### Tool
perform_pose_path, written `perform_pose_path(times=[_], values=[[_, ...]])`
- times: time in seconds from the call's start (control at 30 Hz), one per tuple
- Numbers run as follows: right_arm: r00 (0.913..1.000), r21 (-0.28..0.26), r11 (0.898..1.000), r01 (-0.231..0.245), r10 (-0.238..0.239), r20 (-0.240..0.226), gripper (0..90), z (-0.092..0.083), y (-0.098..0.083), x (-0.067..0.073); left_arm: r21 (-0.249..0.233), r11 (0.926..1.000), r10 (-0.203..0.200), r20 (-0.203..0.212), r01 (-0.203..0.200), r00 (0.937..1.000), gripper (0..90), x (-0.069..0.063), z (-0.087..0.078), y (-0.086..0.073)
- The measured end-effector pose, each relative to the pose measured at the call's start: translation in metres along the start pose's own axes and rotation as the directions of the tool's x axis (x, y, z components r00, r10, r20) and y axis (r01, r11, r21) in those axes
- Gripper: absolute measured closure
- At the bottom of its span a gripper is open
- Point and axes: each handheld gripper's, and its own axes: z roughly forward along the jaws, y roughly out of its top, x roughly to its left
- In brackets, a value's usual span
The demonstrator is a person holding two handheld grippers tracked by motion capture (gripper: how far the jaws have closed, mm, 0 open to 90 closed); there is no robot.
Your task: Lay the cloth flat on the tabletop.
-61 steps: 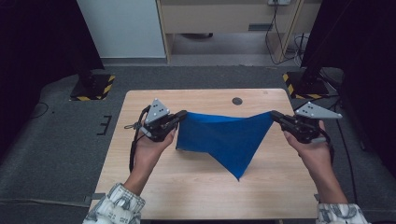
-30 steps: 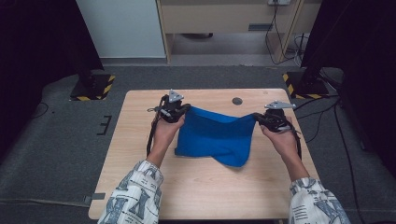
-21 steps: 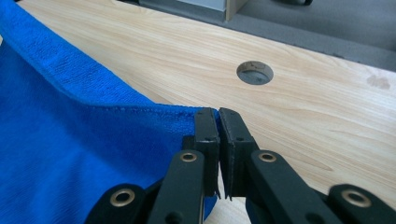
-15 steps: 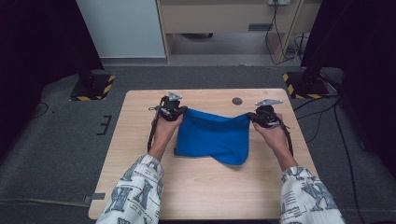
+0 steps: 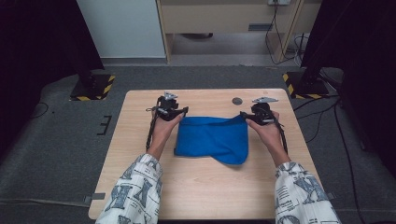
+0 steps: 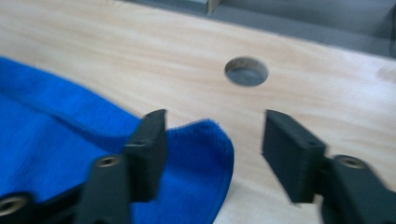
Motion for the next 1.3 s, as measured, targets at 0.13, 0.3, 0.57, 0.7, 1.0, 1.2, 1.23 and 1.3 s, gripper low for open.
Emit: perform_pose_path(times=[0.13,0.3,0.57,0.7,1.0,1.2,1.23,1.3], values=[[0.9998,-0.025,1.0,0.006,-0.006,0.019,25.0,-0.003,0.005,0.0,-0.031,0.9995,0.004,-0.005,-0.004,1.0,38.4,0.002,-0.008,0.003],[0.9998,-0.033,0.999,0.016,-0.016,0.012,17.4,-0.006,0.01,0.003,-0.036,0.9993,-0.004,0.008,0.005,1.0,32.1,0.005,-0.018,0.0],[0.9987,-0.042,0.998,0.043,-0.044,-0.025,35.1,-0.026,0.008,0.012,-0.031,0.9992,0.026,0.022,-0.025,0.9994,26.9,0.0,-0.045,-0.016],[0.9965,-0.052,0.997,0.06,-0.063,-0.055,48.0,-0.045,-0.004,0.02,-0.036,0.9982,0.049,0.016,-0.048,0.9987,26.9,-0.009,-0.07,-0.036],[0.9838,-0.051,0.995,0.088,-0.095,-0.152,62.4,-0.075,-0.048,0.039,-0.053,0.9955,0.082,0.052,-0.079,0.9953,27.5,-0.021,-0.101,-0.079],[0.9747,-0.047,0.995,0.088,-0.096,-0.202,70.8,-0.091,-0.073,0.049,-0.05,0.9939,0.102,0.065,-0.099,0.9927,26.9,-0.03,-0.116,-0.102],[0.9726,-0.048,0.995,0.09,-0.098,-0.211,71.3,-0.094,-0.076,0.051,-0.043,0.9921,0.12,0.063,-0.118,0.9907,26.7,-0.032,-0.119,-0.106],[0.9692,-0.054,0.994,0.092,-0.102,-0.224,71.3,-0.099,-0.083,0.057,-0.022,0.9871,0.159,0.048,-0.158,0.9861,26.0,-0.035,-0.123,-0.113]])
